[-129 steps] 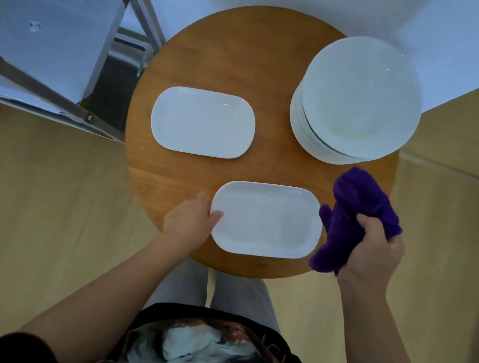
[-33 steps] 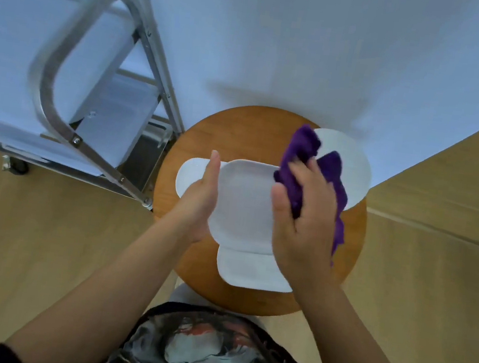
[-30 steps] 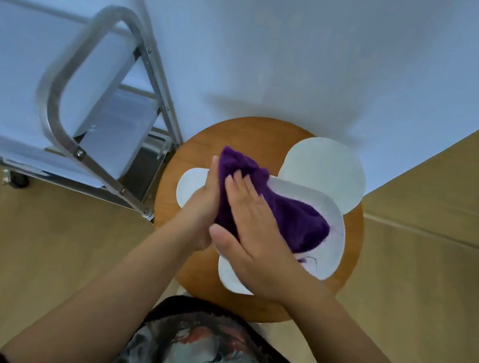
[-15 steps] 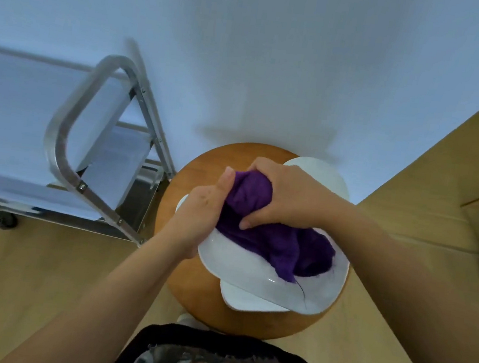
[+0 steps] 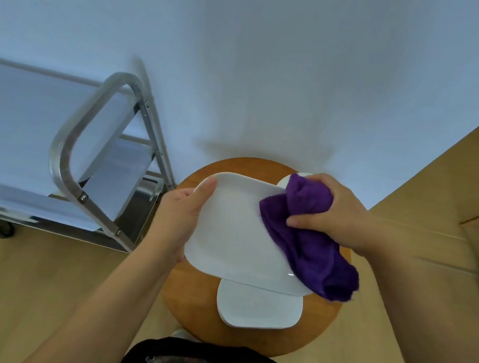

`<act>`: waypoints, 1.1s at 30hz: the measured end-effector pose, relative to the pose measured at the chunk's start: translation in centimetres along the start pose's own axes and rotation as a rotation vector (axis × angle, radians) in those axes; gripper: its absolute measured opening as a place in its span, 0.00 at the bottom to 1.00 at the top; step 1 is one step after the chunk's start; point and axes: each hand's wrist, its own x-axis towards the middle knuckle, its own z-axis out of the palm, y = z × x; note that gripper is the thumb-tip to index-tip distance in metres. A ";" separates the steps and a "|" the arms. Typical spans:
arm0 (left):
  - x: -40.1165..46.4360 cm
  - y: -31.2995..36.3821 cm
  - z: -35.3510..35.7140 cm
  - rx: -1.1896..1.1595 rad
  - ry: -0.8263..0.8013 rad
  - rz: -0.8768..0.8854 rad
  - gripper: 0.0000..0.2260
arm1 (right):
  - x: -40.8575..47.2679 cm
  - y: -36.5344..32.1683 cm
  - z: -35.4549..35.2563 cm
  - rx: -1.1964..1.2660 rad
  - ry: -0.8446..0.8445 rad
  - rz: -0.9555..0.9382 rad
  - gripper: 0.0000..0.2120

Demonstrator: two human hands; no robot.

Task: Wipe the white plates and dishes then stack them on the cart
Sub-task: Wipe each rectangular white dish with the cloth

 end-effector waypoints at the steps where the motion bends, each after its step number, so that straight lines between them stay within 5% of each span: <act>1: 0.2 0.2 -0.1 -0.035 0.038 0.005 0.15 | -0.3 0.2 0.4 0.073 0.104 0.001 0.27; 7: 0.5 -0.2 0.8 -0.231 0.183 -0.001 0.15 | -0.9 0.5 5.1 0.594 0.638 0.131 0.25; 14: 0.4 -1.7 2.3 -0.304 0.324 0.010 0.16 | -1.5 0.2 7.9 0.899 0.751 0.352 0.32; 17: 0.0 -1.2 3.8 -0.506 0.314 -0.036 0.13 | -1.6 -1.1 10.4 1.116 0.687 0.352 0.32; 23: 0.1 -0.6 2.9 -0.492 0.057 0.011 0.10 | -0.4 -2.2 9.6 1.049 0.578 0.358 0.27; 27: 1.8 0.6 -0.6 -0.324 -0.235 -0.158 0.21 | -0.6 -1.0 8.7 0.891 0.480 0.348 0.25; 30: 1.9 0.4 0.0 -0.147 -0.122 -0.228 0.13 | -0.9 -0.7 9.9 0.745 0.470 0.327 0.27; 33: 1.8 -0.1 1.3 -0.262 0.113 -0.192 0.09 | -1.2 -0.7 11.4 0.700 0.507 0.283 0.28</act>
